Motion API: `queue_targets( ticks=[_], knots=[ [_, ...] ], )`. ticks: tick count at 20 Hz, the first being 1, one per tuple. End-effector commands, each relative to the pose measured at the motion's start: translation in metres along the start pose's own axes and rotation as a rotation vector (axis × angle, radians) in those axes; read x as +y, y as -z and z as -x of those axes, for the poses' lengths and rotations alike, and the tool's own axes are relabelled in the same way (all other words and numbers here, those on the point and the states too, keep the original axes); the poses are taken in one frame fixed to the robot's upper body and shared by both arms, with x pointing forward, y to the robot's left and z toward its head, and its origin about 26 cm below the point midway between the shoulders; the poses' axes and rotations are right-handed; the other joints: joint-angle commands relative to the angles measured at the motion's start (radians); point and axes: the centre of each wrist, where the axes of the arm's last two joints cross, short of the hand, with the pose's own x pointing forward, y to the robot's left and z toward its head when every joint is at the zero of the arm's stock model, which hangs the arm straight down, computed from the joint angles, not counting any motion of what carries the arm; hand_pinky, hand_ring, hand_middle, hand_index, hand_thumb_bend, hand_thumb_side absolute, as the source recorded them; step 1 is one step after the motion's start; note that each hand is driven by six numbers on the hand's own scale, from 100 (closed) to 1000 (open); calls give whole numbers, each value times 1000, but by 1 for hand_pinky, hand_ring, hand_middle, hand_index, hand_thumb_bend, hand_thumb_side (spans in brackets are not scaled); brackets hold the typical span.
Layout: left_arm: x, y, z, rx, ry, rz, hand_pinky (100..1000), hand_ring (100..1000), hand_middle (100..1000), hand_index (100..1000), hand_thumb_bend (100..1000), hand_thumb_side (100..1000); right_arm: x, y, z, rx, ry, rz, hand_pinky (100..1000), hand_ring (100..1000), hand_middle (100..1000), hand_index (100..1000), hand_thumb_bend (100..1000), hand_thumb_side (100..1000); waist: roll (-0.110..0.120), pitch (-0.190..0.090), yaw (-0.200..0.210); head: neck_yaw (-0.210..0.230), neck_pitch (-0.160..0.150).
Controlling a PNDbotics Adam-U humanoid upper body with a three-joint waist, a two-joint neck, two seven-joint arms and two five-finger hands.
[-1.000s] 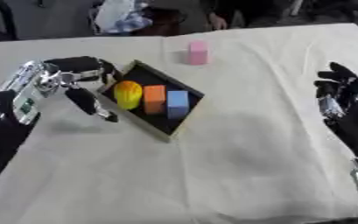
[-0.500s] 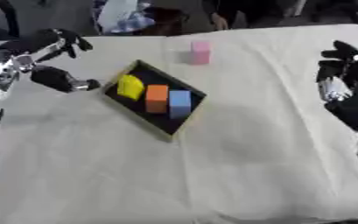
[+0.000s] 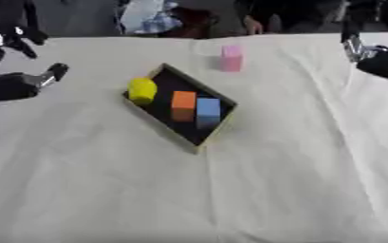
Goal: Pick up objects on the table and place them in the box.
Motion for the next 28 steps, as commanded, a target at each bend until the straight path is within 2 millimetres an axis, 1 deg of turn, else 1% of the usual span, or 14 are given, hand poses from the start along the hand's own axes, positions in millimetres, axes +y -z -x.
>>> queue_targets(
  ticks=[1,5,8,12,16,18,19,20,23,25,28],
  knots=[
    [8,-13,-12,-15,-62,-107,747,591,651,769,434,538,-31,12,6,13,-48,-4,821,811,815,947,100,368,-15,-4,13,-20,-2],
    [-3,-33,-23,17,-172,-176,737,575,630,754,406,538,-39,36,11,25,-59,2,829,835,846,961,100,386,-15,-5,44,-42,-8],
    [-14,-41,-29,53,-259,-208,736,573,627,753,398,551,-40,56,12,54,-52,1,834,848,870,967,100,394,-17,-5,65,-61,-13],
    [-25,-44,-35,62,-361,-253,727,562,615,743,384,543,-44,81,11,104,-42,39,843,864,886,975,100,394,-20,-4,99,-95,-19],
    [-34,-43,-39,70,-457,-308,725,560,609,736,379,544,-47,106,9,161,1,138,845,868,885,974,100,406,-23,0,133,-129,-31],
    [-37,-41,-41,68,-501,-319,725,559,607,736,379,546,-45,115,10,199,33,183,846,869,886,975,100,429,-26,2,151,-148,-36],
    [-38,-41,-42,63,-521,-320,725,560,608,737,379,548,-42,119,12,221,49,201,846,872,887,975,100,450,-27,3,162,-158,-38],
    [-38,-40,-42,57,-540,-317,725,560,608,737,379,549,-40,122,14,242,64,215,847,872,888,975,100,452,-28,4,171,-167,-40],
    [-38,-38,-44,41,-580,-305,725,560,607,737,378,551,-33,125,23,309,105,240,849,877,891,976,100,501,-30,6,201,-197,-46],
    [-38,-38,-46,29,-597,-298,725,560,607,737,379,553,-27,124,33,358,135,253,849,878,890,976,100,520,-31,8,220,-218,-51],
    [-40,-37,-47,22,-610,-288,726,561,608,739,378,559,-17,117,51,438,169,268,848,878,887,976,100,555,-31,10,243,-244,-55]
  ],
)
